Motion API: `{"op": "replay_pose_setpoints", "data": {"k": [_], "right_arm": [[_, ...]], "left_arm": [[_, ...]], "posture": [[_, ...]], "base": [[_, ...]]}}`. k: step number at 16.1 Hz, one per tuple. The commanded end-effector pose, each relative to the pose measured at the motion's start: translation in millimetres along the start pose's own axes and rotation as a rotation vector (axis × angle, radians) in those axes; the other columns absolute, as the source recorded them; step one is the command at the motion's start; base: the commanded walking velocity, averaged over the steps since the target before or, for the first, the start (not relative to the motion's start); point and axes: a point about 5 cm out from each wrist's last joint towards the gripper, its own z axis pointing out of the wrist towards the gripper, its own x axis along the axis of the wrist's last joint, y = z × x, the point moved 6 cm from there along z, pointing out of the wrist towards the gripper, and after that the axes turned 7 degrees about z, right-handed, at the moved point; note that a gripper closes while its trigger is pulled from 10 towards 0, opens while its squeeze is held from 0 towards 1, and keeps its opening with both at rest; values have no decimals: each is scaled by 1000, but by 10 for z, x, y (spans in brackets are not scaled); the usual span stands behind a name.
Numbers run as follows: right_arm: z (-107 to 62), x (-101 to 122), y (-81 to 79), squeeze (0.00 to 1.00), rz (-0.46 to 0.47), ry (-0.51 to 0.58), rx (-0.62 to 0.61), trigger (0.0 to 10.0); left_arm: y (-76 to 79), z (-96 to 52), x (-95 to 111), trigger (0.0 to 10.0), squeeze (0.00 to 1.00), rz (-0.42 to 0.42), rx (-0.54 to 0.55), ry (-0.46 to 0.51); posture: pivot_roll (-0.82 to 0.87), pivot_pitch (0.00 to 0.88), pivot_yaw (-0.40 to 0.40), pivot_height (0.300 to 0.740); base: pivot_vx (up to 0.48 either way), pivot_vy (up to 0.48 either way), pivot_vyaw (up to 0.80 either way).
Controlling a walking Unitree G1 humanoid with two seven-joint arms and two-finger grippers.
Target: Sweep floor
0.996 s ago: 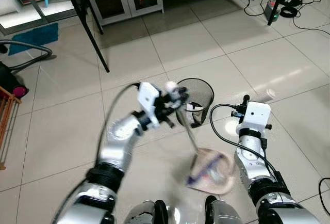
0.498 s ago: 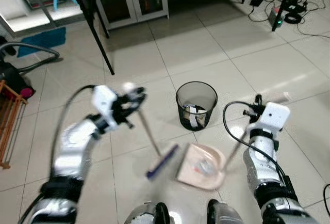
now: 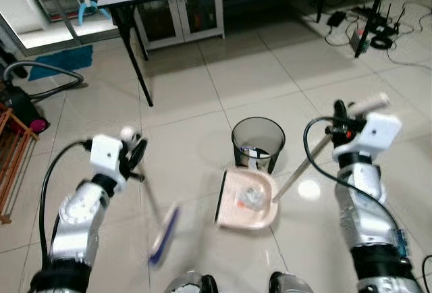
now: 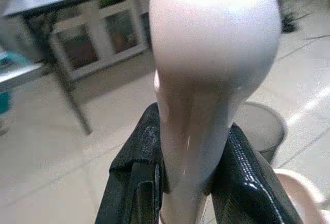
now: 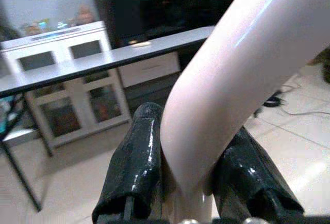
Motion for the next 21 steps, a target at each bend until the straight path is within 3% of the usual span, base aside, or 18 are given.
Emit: {"op": "replay_pose_setpoints", "data": {"k": [1,3,7,9,12,15,21], "right_arm": [[50,178,-186,0,56,3,71,10000],[118,434,-271,0,90,42,91,10000],[254,873,-262,0,128,132,59,10000],[294,1211,-226,0,146,230,24,10000],[343,1368,-235,0,134,271,0,10000],[377,1472,-249,0,144,300,-12,10000],[425,1449,-225,0,136,291,-37,10000]], "left_arm": [[-25,5,59,10000,0,6,49,24],[56,21,95,10000,0,20,56,33],[76,54,99,10000,0,42,87,18],[63,120,169,10000,0,35,146,19],[105,139,253,10000,0,26,148,56],[188,142,275,10000,0,37,127,61],[210,137,283,10000,0,31,133,64]], "posture": [[-14,27,120,740],[-12,33,114,740],[-13,31,114,740],[-21,25,115,740],[-30,26,123,740],[-30,25,124,740],[-26,33,119,740]], "base": [[0,0,0],[0,0,0],[0,0,0],[0,0,0],[89,0,0],[313,0,-673],[356,0,-300]]}}
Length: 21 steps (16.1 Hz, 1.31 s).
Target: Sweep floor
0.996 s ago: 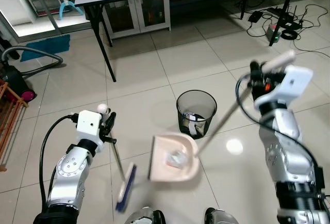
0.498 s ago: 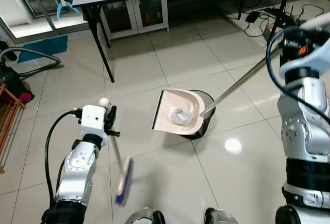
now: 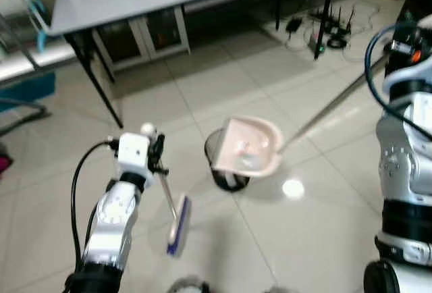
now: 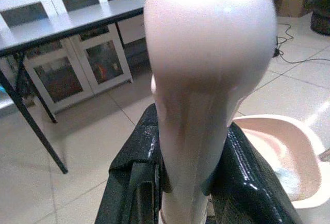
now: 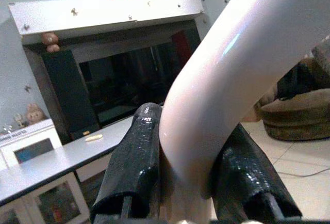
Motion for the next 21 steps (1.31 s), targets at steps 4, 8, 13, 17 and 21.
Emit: {"op": "replay_pose_setpoints", "data": {"k": [4,8,13,17,21], "right_arm": [[32,32,-188,0,41,11,49,10000],[40,5,-260,0,35,2,86,10000],[45,-36,-285,0,27,-15,101,10000],[80,-49,-316,0,27,-19,115,10000],[98,-71,-288,0,39,-19,99,10000]], "left_arm": [[-203,-32,43,10000,0,49,51,7],[-232,-35,25,10000,0,37,70,-2],[-224,-25,29,10000,0,40,73,-2],[-239,-30,26,10000,0,42,85,-2],[-235,-20,35,10000,0,48,83,0]], "posture": [[-26,38,115,740],[-26,41,112,740],[-25,36,98,740],[-22,30,90,740],[-20,25,89,740]], "base": [[356,0,0],[356,0,0],[356,0,0],[357,0,0],[359,0,0]]}}
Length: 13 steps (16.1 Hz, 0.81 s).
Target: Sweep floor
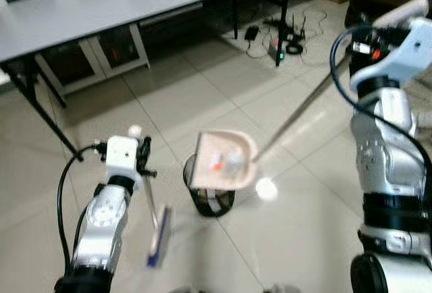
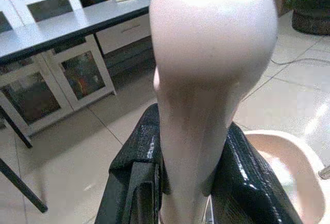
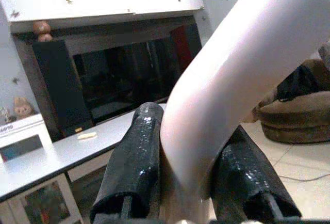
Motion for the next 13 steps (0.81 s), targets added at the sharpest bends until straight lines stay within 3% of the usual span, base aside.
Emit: {"op": "replay_pose_setpoints", "data": {"k": [1,9,13], "right_arm": [[38,167,50,0,0,66,-16,10000],[35,111,118,0,4,65,-41,10000],[10,51,144,0,-1,62,-49,10000]], "left_arm": [[-28,46,124,10000,0,11,11,43],[-31,55,118,10000,0,17,9,46],[-3,33,40,10000,0,27,0,14]], "posture": [[-21,21,89,740],[-22,4,87,740],[-22,2,88,740]], "base": [[360,0,0],[348,0,0],[0,0,0]]}}
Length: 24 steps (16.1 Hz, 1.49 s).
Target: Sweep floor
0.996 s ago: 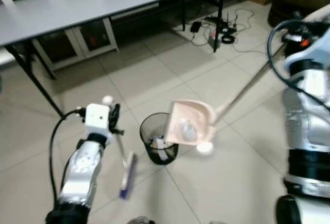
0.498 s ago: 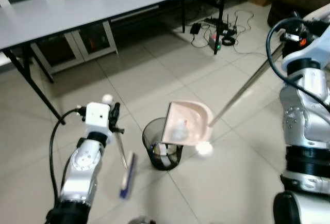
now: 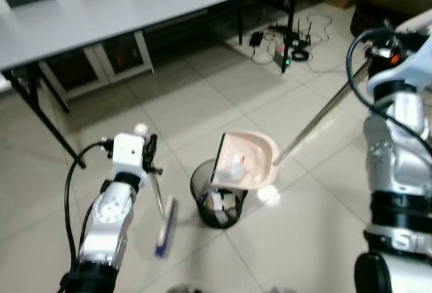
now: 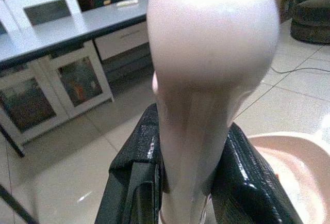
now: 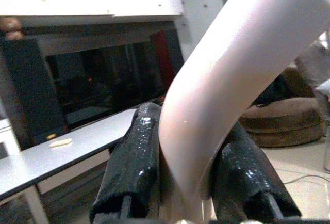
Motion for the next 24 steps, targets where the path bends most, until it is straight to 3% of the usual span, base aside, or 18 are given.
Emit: {"op": "replay_pose_setpoints", "data": {"k": [1,6,10,12,14,15,22,24], "right_arm": [[8,61,-89,0,41,40,24,10000],[40,79,-104,0,10,81,31,10000],[56,99,-295,0,-35,137,110,10000],[28,117,-521,0,-132,192,190,10000],[-18,115,-654,0,-173,224,242,10000],[-26,113,-672,0,-176,228,249,10000],[-303,-124,-1237,0,-230,245,441,10000],[-380,-186,-1320,0,-237,236,481,10000]], "left_arm": [[-79,-17,1,10000,0,33,18,2],[-94,-31,-12,10000,0,44,20,0],[-104,-52,-30,10000,0,54,21,-5],[-108,-59,-35,10000,0,61,18,-5],[-104,-65,-43,10000,0,66,15,-7],[-101,-65,-43,10000,0,66,14,-7],[-137,-65,16,10000,0,86,46,22],[-128,-67,16,10000,0,87,50,22]], "posture": [[-19,3,86,740],[-13,12,78,740],[-3,20,74,740],[-2,21,75,740],[1,21,73,740],[1,20,72,740],[20,17,47,740],[18,16,45,740]], "base": [[0,0,0],[0,0,0],[0,0,0],[0,0,0],[0,0,0],[0,0,0],[0,0,0],[0,0,0]]}}
